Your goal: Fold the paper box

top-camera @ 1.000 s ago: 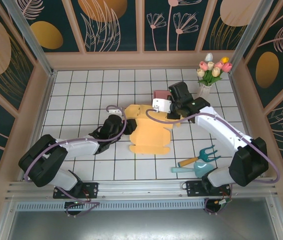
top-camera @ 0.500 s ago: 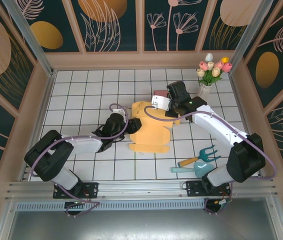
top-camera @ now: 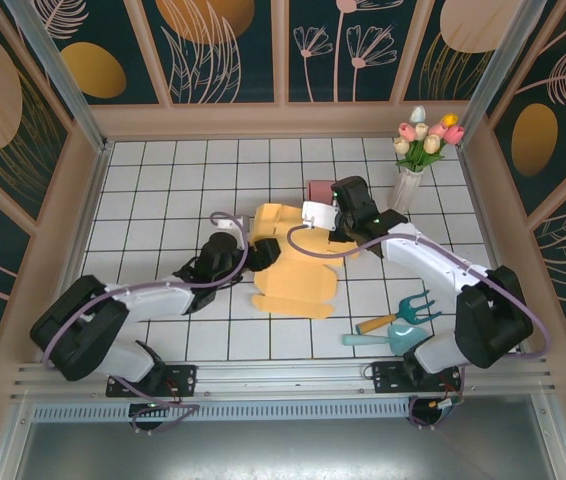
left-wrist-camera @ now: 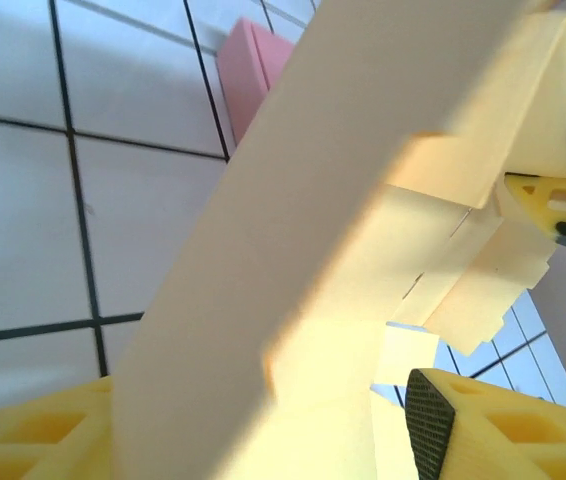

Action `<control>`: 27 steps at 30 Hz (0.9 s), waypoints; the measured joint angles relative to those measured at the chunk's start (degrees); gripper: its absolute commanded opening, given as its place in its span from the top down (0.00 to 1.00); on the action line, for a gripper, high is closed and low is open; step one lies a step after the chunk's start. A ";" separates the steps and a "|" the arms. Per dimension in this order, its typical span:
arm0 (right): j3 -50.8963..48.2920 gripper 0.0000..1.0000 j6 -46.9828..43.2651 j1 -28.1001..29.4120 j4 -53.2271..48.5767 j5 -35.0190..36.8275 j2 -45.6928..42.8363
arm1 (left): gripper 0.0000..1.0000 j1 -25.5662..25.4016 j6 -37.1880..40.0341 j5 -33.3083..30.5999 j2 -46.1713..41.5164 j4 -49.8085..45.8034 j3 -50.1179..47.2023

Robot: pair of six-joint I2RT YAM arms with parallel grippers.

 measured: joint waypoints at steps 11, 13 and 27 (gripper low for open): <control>-8.44 1.00 -8.94 1.84 16.48 7.28 -5.75 | 0.38 0.00 6.14 -13.51 -15.87 -6.34 -9.25; -11.52 1.00 -12.37 2.67 20.17 7.23 -7.74 | 0.39 0.00 7.34 -17.33 -19.32 -7.04 -10.88; -18.86 1.00 -21.27 5.99 33.51 7.19 -6.82 | 0.41 0.04 16.39 -24.79 -14.80 0.79 -15.63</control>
